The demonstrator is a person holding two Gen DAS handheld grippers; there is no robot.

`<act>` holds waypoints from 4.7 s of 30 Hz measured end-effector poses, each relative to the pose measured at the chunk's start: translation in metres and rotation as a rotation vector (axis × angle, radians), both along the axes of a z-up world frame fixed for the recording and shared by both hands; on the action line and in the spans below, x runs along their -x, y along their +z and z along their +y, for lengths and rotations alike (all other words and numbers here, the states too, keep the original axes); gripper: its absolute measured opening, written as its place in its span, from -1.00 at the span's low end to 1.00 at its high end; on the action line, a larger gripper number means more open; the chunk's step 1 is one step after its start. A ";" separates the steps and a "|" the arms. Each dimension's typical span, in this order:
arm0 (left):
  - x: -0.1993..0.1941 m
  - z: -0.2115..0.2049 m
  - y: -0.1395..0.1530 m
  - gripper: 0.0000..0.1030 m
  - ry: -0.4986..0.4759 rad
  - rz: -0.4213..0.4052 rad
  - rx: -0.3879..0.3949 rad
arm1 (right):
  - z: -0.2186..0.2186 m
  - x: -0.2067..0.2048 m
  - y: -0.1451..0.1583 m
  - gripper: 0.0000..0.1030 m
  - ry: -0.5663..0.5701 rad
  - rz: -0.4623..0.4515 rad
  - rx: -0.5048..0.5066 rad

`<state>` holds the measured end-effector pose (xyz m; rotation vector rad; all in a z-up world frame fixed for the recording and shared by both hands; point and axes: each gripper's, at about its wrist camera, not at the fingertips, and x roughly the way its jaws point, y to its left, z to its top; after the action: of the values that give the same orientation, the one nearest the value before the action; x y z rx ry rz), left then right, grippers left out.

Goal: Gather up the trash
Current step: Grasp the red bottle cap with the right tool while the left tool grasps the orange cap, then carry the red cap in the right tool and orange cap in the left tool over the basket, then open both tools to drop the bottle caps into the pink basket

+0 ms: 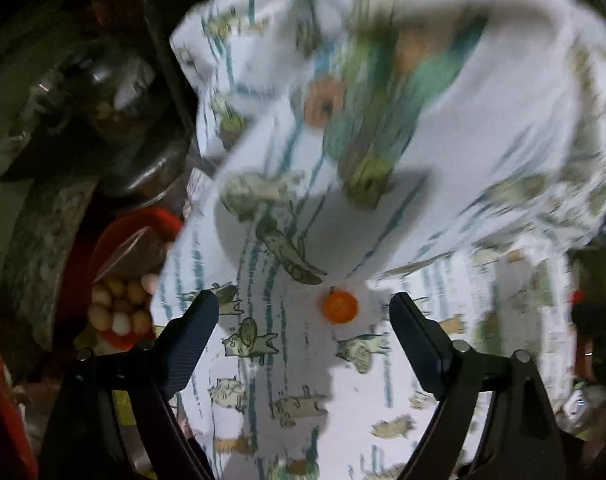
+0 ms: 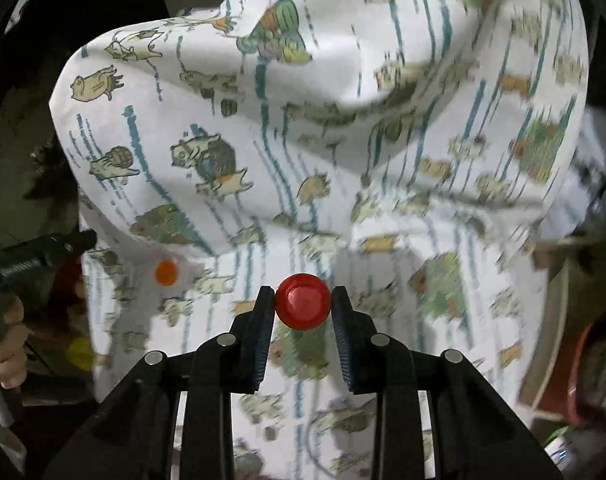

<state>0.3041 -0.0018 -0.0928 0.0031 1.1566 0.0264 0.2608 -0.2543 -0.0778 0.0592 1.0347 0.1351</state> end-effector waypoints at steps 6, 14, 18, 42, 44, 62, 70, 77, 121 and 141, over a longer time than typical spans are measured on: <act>-0.014 0.001 -0.052 0.42 -0.002 0.109 0.107 | -0.002 -0.014 -0.001 -0.40 0.008 0.028 -0.044; -0.018 -0.027 -0.064 0.42 -0.065 0.077 0.034 | -0.008 -0.020 -0.005 -0.40 0.010 0.062 -0.083; -0.023 -0.029 -0.072 0.40 -0.040 0.109 0.066 | -0.010 -0.019 -0.003 -0.40 0.011 0.058 -0.087; 0.044 -0.031 0.006 -0.45 0.011 -0.102 0.036 | -0.016 0.010 0.017 -0.40 -0.014 0.010 -0.117; 0.059 -0.033 0.027 -0.45 -0.007 -0.156 0.034 | -0.011 0.018 0.028 -0.40 0.005 -0.026 -0.136; 0.177 -0.012 0.091 -0.45 -0.016 -0.327 0.099 | 0.030 0.132 0.055 -0.40 0.074 -0.196 -0.069; 0.204 -0.004 0.080 -0.45 -0.013 -0.287 0.109 | 0.052 0.177 0.045 -0.40 0.125 -0.167 -0.072; 0.213 -0.020 0.055 -0.44 -0.064 -0.227 0.061 | 0.051 0.191 0.031 -0.40 0.113 -0.115 -0.065; 0.200 -0.067 -0.087 -0.44 -0.184 0.168 0.029 | 0.034 0.161 -0.131 -0.24 0.086 0.252 -0.026; 0.236 -0.098 -0.117 -0.40 -0.202 0.235 -0.012 | 0.010 0.188 0.000 -0.24 0.003 -0.043 -0.087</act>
<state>0.0682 -0.1000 -0.2102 0.1366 1.3859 -0.1493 0.0723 -0.2448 -0.0779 0.1331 0.9854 0.1827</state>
